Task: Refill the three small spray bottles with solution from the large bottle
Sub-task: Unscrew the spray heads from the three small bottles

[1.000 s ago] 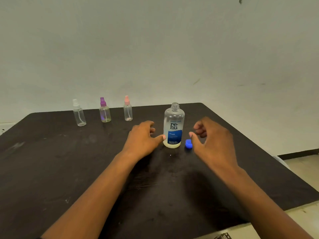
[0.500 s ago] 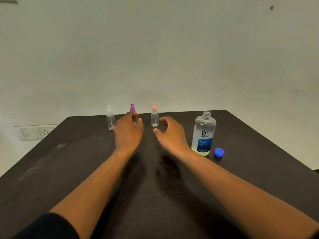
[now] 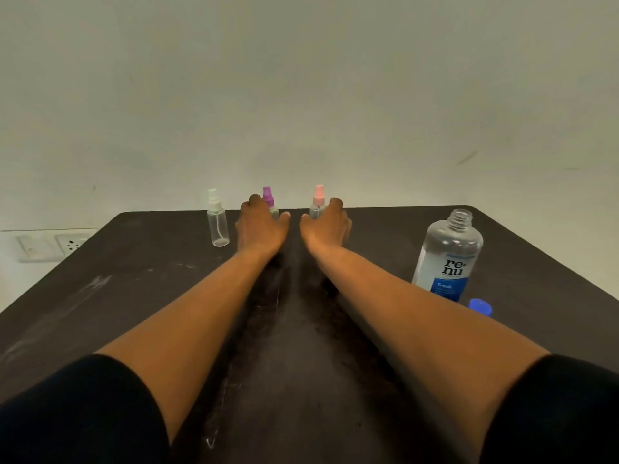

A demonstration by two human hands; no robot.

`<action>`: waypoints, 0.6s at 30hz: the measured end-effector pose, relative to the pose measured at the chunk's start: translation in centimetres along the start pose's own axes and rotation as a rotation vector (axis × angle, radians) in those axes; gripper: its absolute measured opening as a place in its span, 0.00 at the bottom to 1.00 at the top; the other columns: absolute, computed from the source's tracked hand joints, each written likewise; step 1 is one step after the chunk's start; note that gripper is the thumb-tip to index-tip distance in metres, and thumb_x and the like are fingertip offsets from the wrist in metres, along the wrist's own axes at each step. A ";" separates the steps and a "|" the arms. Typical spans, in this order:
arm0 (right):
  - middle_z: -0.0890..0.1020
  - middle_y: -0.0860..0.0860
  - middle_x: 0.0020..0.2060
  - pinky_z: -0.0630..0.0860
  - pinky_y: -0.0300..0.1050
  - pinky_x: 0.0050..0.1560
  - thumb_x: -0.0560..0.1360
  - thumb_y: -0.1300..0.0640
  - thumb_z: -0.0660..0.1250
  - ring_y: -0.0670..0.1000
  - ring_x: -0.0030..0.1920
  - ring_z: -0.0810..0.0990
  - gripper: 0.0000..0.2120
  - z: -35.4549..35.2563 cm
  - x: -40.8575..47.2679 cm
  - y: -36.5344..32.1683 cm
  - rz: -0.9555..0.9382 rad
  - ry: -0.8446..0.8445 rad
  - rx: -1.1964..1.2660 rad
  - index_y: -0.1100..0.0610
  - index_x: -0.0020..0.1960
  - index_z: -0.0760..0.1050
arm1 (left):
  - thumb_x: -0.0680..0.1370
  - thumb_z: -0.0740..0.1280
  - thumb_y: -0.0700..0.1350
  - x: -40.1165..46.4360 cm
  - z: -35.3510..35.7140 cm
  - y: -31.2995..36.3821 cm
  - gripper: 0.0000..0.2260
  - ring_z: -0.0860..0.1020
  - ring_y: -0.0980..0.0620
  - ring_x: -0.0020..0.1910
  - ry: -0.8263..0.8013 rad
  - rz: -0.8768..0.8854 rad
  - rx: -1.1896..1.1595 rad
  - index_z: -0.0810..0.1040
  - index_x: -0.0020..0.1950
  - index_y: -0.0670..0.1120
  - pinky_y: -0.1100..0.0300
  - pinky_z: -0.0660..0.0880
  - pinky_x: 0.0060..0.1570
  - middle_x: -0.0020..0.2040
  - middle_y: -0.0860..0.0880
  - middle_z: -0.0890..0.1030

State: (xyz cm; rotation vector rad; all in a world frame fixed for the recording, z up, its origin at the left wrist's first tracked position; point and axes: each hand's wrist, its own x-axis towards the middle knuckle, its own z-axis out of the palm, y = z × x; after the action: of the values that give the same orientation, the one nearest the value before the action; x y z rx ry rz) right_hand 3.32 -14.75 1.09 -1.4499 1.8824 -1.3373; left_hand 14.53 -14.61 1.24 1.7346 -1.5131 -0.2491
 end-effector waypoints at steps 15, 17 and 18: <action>0.80 0.53 0.61 0.72 0.47 0.52 0.79 0.58 0.71 0.57 0.61 0.79 0.19 -2.2 -2.9 0.3 -0.001 -0.080 0.117 0.54 0.68 0.73 | 0.78 0.73 0.54 -2.1 -1.6 -0.2 0.10 0.86 0.46 0.39 0.041 0.029 -0.164 0.76 0.51 0.52 0.46 0.83 0.50 0.40 0.50 0.85; 0.81 0.52 0.60 0.72 0.48 0.51 0.79 0.57 0.72 0.56 0.60 0.80 0.19 -3.0 -4.5 0.4 -0.008 -0.097 0.123 0.53 0.68 0.74 | 0.78 0.74 0.54 -4.3 -3.1 0.0 0.11 0.86 0.50 0.35 0.031 0.066 -0.188 0.79 0.54 0.50 0.46 0.85 0.46 0.41 0.50 0.84; 0.81 0.52 0.59 0.73 0.48 0.51 0.78 0.57 0.73 0.56 0.59 0.80 0.18 -3.5 -5.4 0.5 -0.015 -0.106 0.123 0.53 0.66 0.75 | 0.78 0.74 0.54 -5.5 -4.0 0.2 0.11 0.85 0.51 0.34 0.017 0.081 -0.195 0.79 0.54 0.49 0.47 0.85 0.44 0.42 0.49 0.85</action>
State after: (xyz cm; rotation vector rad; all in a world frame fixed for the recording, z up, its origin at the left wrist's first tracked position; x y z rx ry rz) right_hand 2.36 -8.40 1.00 -1.4459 1.6963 -1.3311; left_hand 15.38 -7.89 2.07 1.5156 -1.4918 -0.3281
